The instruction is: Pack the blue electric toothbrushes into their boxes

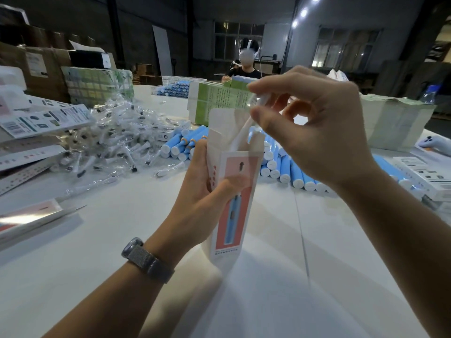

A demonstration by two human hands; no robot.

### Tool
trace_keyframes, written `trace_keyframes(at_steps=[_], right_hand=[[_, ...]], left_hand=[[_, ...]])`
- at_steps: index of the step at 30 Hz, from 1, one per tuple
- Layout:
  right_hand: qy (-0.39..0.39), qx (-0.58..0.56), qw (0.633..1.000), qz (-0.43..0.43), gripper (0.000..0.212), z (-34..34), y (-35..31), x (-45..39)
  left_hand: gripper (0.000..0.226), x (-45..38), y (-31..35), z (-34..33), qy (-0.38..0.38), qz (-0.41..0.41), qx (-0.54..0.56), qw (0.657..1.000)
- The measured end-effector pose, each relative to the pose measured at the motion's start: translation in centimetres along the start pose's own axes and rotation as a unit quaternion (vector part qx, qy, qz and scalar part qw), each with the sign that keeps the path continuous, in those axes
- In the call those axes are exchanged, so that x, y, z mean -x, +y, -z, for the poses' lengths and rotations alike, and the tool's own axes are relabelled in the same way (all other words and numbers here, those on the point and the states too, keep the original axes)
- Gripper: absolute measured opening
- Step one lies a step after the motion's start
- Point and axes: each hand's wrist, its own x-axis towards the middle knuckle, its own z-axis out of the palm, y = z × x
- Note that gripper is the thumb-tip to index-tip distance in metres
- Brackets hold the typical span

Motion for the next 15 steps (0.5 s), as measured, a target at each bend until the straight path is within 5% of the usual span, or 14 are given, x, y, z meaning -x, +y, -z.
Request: trace_keyframes(at_steps=[8,15], right_hand=[[0.028,0.022,0.998,0.051,0.026,1.0,-0.1,-0.3],[-0.059,0.026,0.998,0.021,0.025,-0.2,-0.5,0.1]], left_hand=[[0.031,0.0,0.0,0.0,0.002,0.001,-0.014,1.000],[0.031,-0.1,0.3,-0.2,-0.001,-0.006,-0.011,1.000]])
